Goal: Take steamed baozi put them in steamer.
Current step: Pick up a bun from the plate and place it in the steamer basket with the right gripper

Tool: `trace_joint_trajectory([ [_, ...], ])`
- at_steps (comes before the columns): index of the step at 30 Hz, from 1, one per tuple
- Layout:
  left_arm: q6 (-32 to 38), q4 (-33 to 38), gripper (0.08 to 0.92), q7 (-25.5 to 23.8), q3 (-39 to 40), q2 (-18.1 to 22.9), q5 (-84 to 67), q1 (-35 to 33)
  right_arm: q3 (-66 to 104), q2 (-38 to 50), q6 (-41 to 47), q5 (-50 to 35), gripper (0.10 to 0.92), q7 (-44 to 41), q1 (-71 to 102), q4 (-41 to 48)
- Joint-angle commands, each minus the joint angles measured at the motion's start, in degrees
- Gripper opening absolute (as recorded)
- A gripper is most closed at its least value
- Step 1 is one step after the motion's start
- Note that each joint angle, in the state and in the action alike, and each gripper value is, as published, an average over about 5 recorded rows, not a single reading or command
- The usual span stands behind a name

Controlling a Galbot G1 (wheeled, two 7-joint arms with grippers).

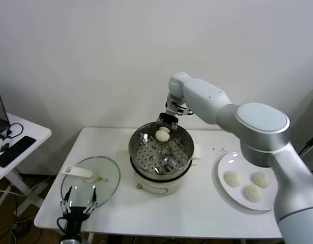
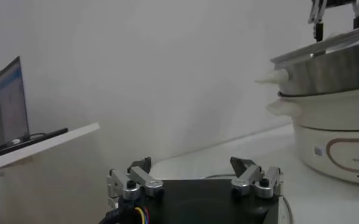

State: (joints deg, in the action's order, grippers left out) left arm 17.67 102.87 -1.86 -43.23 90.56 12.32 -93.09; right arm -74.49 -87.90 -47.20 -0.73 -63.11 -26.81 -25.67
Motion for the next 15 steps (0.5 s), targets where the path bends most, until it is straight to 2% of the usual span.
trace_joint_trajectory([
  [1,0.09,-0.22,0.823,0.0,0.05,-0.09,0.12,0.1,0.73,-0.78,-2.8,0.46,0.6,-0.29,0.57,1.42],
  [10,0.17,-0.29,0.823,-0.03,0.03,-0.09,0.4,0.09,1.56,-1.18,-2.8,0.35,0.684,-0.79,0.64,1.91],
  [15,0.18,-0.18,0.823,-0.04,0.02,-0.07,0.41,0.07,1.73,-0.91,-2.8,0.09,0.695,-1.29,0.26,1.79],
])
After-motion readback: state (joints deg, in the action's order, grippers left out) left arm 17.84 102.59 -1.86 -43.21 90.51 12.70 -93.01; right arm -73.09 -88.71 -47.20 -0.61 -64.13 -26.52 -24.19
